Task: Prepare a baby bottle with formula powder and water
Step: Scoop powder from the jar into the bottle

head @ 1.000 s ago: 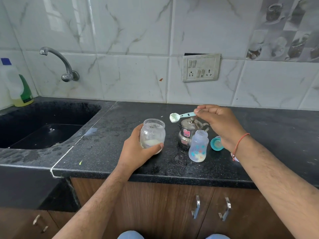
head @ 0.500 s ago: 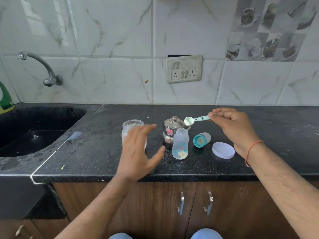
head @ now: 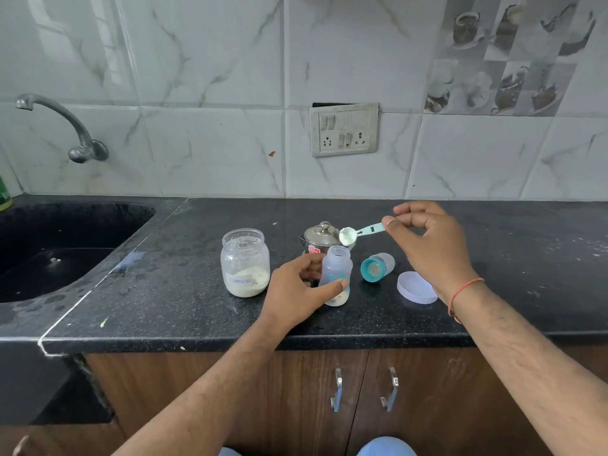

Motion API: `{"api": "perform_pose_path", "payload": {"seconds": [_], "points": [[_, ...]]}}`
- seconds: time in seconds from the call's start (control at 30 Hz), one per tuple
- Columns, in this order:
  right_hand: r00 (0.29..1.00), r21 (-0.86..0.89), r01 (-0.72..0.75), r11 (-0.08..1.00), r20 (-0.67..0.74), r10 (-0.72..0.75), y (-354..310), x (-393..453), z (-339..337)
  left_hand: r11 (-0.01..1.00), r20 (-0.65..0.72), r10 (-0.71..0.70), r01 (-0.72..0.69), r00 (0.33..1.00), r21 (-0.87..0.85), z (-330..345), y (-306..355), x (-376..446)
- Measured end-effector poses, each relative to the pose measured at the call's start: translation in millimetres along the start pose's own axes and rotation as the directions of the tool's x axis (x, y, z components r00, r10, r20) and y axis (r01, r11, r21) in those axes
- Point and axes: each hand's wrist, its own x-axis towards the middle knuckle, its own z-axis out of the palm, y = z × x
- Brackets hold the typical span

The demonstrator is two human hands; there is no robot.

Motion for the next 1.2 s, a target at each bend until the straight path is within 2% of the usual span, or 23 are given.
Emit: {"api": "perform_pose_path", "payload": {"seconds": [0.23, 0.37, 0.47, 0.57, 0.7, 0.83, 1.07, 1.2], "points": [[0.981, -0.141, 0.193, 0.971, 0.033, -0.190, -0.7, -6.8, 6.0, 0.995, -0.056, -0.028, 0.022, 0.998, -0.095, -0.7, -5.3, -0.8], [0.943, -0.207, 0.332, 0.920, 0.081, -0.322, -2.8, -9.3, 4.8, 0.995, -0.061, -0.035, 0.029, 0.998, -0.100, -0.6, -6.3, 0.5], [0.883, -0.283, 0.470, 0.836, 0.158, -0.443, -6.6, -11.3, 2.5, 0.994, -0.055, -0.033, 0.027, 0.998, -0.110, -0.4, -7.8, 0.5], [0.787, -0.368, 0.616, 0.696, 0.259, -0.559, -10.2, -10.6, 0.1, 0.994, -0.056, -0.025, 0.018, 0.998, -0.109, -0.3, -8.4, 0.7], [0.688, -0.400, 0.721, 0.567, 0.314, -0.654, -14.5, -8.3, -0.6, 0.992, -0.068, -0.027, 0.018, 0.997, -0.127, 0.0, -8.4, 0.5], [0.644, -0.397, 0.757, 0.519, 0.319, -0.696, -16.5, -8.3, 0.1, 0.988, -0.067, -0.032, 0.022, 0.997, -0.152, 0.7, -9.1, 0.7], [0.695, -0.404, 0.714, 0.572, 0.309, -0.650, -14.7, -4.3, -2.9, 0.990, -0.064, -0.033, 0.023, 0.997, -0.141, -0.3, -9.2, -0.1], [0.668, -0.425, 0.735, 0.528, 0.323, -0.670, -16.2, -4.8, -1.7, 0.988, -0.068, -0.037, 0.026, 0.997, -0.151, -1.0, -7.3, -1.2]]}}
